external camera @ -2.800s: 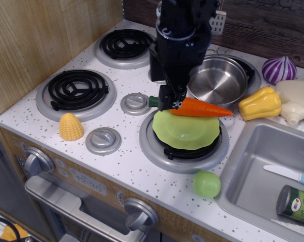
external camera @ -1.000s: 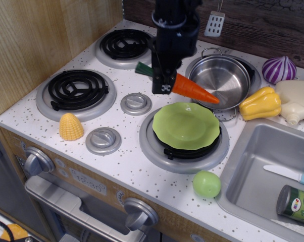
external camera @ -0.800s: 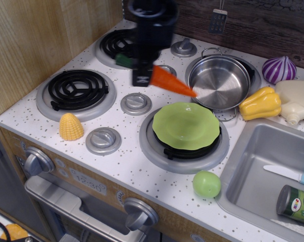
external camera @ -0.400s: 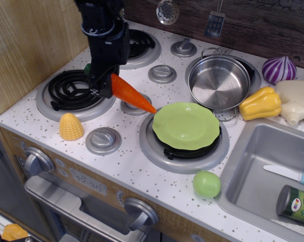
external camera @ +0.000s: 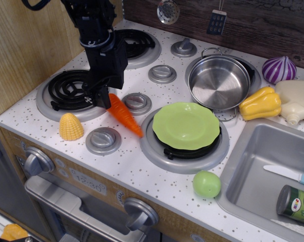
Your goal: Take carrot off plate
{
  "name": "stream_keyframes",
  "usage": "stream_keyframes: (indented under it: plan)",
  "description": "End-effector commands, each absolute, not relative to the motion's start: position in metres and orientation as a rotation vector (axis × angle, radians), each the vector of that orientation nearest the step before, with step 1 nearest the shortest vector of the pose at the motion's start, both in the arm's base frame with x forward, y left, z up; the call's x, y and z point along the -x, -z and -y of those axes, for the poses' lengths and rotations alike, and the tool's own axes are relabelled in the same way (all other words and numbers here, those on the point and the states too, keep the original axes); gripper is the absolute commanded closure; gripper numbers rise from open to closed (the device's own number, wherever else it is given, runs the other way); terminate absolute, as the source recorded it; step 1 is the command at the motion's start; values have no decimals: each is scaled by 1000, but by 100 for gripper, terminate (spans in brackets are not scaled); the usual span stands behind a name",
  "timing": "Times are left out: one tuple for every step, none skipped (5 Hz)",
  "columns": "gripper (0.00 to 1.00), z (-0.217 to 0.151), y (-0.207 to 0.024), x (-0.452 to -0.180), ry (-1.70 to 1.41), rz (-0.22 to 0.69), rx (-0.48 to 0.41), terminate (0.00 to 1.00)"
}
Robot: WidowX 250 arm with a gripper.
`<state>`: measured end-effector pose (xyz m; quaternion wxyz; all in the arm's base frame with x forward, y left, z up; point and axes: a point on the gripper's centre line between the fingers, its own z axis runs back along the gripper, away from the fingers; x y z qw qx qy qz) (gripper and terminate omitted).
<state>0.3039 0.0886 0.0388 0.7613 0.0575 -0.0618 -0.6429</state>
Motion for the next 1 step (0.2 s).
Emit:
stream_keyframes:
  plan:
    - [0,-94,-50,-312,1421,155,-173,100]
